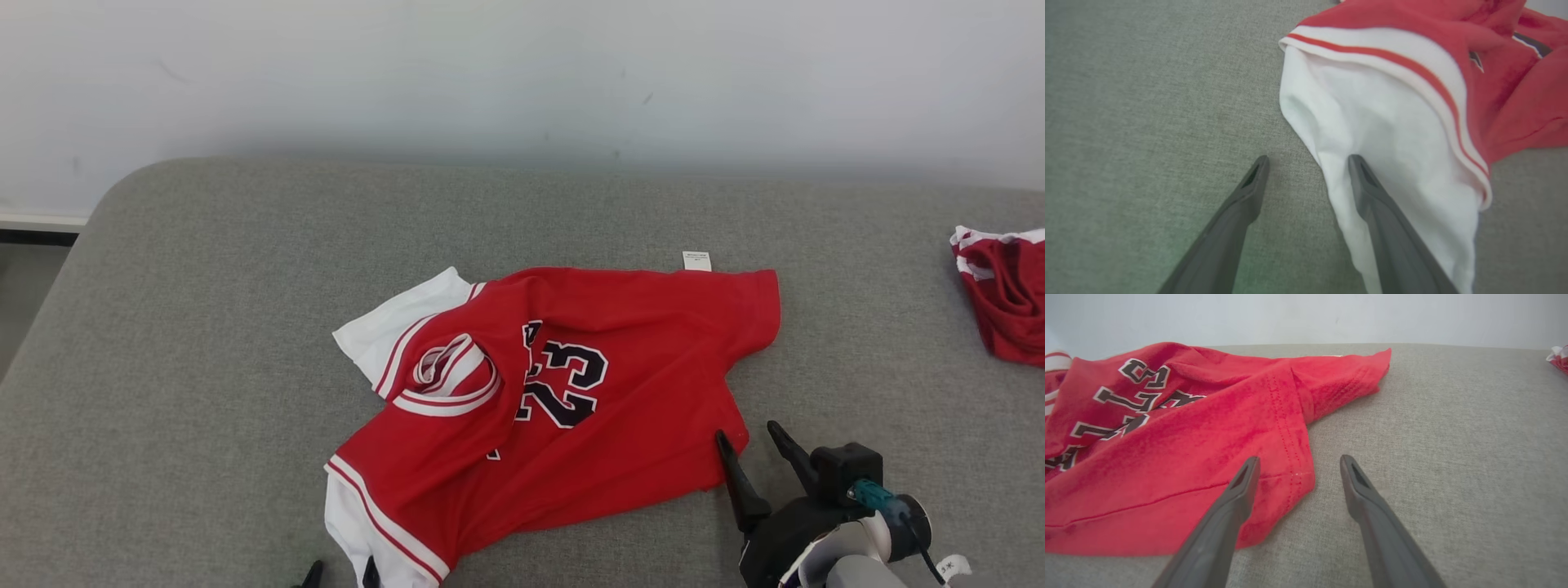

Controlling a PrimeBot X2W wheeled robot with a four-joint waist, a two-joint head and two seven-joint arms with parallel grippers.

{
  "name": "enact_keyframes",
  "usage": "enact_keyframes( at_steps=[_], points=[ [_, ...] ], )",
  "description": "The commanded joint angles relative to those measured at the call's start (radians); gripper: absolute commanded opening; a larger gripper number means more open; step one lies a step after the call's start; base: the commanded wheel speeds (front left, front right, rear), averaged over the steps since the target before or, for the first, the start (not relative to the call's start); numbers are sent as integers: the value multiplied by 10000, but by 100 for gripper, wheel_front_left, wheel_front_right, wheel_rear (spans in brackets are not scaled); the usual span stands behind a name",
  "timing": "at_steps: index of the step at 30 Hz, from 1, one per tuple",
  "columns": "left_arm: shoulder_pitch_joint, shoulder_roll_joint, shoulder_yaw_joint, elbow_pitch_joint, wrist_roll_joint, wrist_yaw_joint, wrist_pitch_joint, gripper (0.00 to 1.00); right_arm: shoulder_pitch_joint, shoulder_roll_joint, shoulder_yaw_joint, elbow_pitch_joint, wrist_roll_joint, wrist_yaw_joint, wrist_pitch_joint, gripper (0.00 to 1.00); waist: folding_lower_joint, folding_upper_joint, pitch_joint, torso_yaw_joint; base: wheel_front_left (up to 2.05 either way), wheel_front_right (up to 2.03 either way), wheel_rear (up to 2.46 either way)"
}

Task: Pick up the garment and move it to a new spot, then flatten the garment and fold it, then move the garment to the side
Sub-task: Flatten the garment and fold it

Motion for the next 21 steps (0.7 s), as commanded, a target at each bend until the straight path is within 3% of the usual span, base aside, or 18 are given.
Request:
enact_keyframes(
  at_steps=[1,5,6,7,8,9,16,21],
  points=[
    [-125,-109,-61,180,-34,-35,6,100,-230,-58,122,219,140,-29,4,100,0,0,155,73,0,0,0],
    [-271,-296,-236,653,-119,-178,64,100,-748,-127,535,1100,443,-29,24,100,0,0,256,150,0,0,0],
    [-294,-337,-276,790,-149,-217,69,100,-865,-169,613,1239,523,-29,16,77,0,0,266,165,0,0,0],
    [-332,-383,-279,890,-223,-258,76,84,-933,-193,694,1369,607,-29,10,30,0,0,271,180,0,0,0],
    [-388,-420,-252,967,-282,-328,88,47,-980,-207,771,1461,679,-29,4,15,0,0,277,190,0,0,0],
    [-441,-456,-249,1042,-357,-361,99,0,-1028,-224,848,1550,730,-29,2,0,0,0,280,195,0,0,0],
    [-457,-567,111,576,-671,-530,45,0,-877,-365,837,750,849,-29,-8,0,0,0,153,94,0,0,0],
    [261,-513,815,-1084,-232,-330,-11,0,173,-479,190,-953,774,-29,3,0,0,0,-116,25,0,0,0]
  ],
)
